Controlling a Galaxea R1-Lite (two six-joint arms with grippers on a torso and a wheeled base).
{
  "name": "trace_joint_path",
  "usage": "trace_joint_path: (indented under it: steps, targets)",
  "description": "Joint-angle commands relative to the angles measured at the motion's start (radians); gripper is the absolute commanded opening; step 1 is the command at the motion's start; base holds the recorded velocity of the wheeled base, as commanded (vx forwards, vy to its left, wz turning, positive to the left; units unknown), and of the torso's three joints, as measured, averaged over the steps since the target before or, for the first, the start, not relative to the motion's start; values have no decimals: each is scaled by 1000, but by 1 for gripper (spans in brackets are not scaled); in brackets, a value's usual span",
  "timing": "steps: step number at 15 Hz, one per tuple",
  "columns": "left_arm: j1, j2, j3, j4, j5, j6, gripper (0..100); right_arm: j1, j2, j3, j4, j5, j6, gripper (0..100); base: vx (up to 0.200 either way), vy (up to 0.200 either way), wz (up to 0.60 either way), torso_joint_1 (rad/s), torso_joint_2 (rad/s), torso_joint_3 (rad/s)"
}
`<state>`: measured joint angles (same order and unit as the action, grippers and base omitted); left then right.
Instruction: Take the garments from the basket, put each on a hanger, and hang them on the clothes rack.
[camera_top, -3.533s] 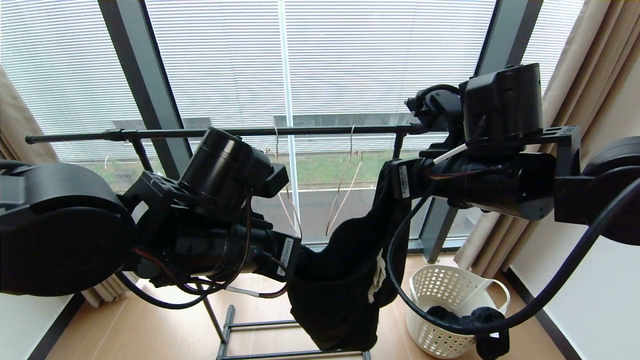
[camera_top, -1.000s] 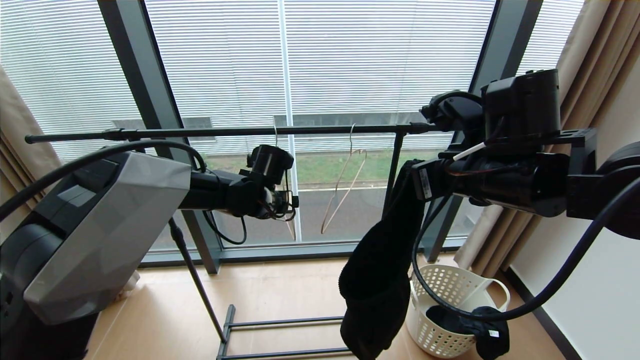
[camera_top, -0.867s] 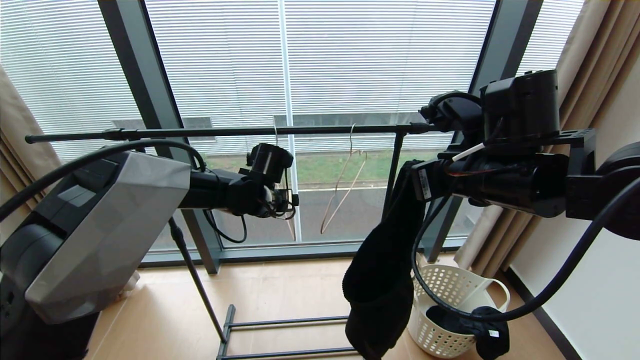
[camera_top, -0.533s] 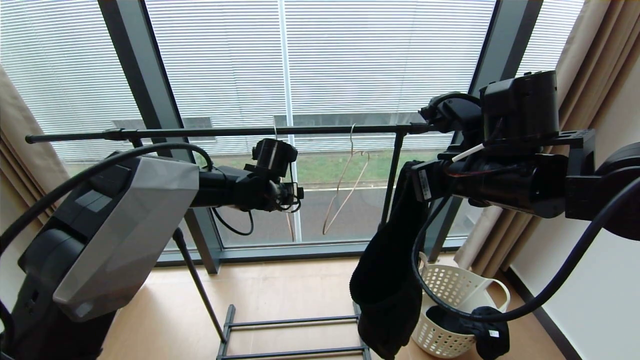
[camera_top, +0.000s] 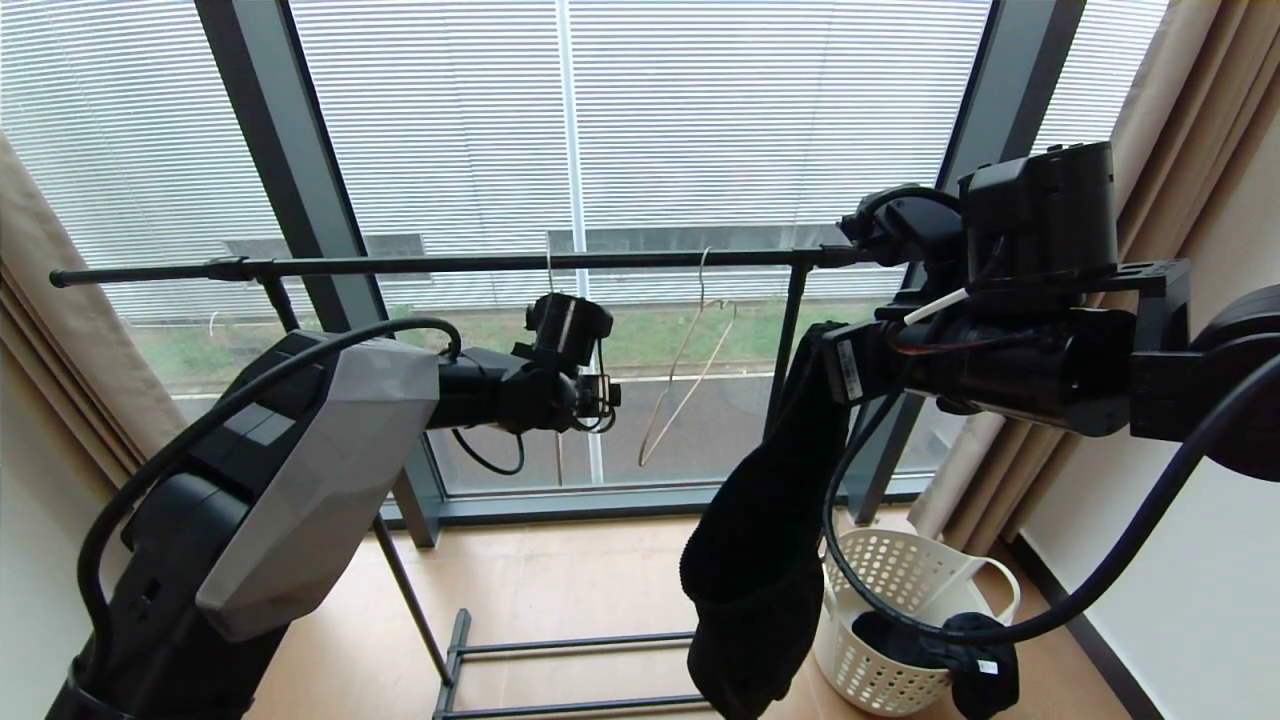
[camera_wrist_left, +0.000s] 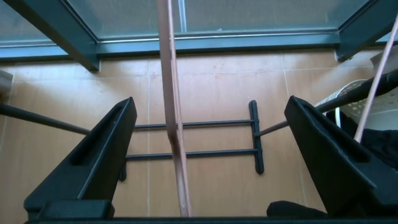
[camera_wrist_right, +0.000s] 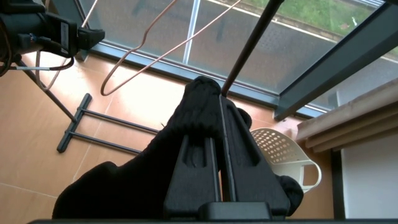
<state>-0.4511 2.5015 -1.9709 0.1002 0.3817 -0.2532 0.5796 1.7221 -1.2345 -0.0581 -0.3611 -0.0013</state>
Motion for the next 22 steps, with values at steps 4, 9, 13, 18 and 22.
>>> trace_joint_path:
  steps: [4, 9, 13, 18, 22]
  targets:
    - [8, 10, -10, -1, 3, 0, 0, 0, 14, 3, -2, -1, 0, 0, 0, 0, 0, 0, 0, 0]
    - [8, 14, -28, -2, 5, -1, 0, 2, 16, 9, -12, -1, -2, 0, 0, 0, 0, 0, 0, 0]
    - [0, -10, -28, -2, 5, 0, 0, 2, 16, 9, -12, -1, -2, 0, 0, 0, 0, 0, 0, 0]
    - [-12, -85, -6, -1, 32, 2, 0, 2, 16, 9, -12, -1, -2, 0, 0, 0, 0, 0, 0, 0]
    - [-31, -181, 155, -2, 37, 6, 0, 2, 16, 9, -12, -1, -2, 0, 0, 0, 0, 0, 0, 0]
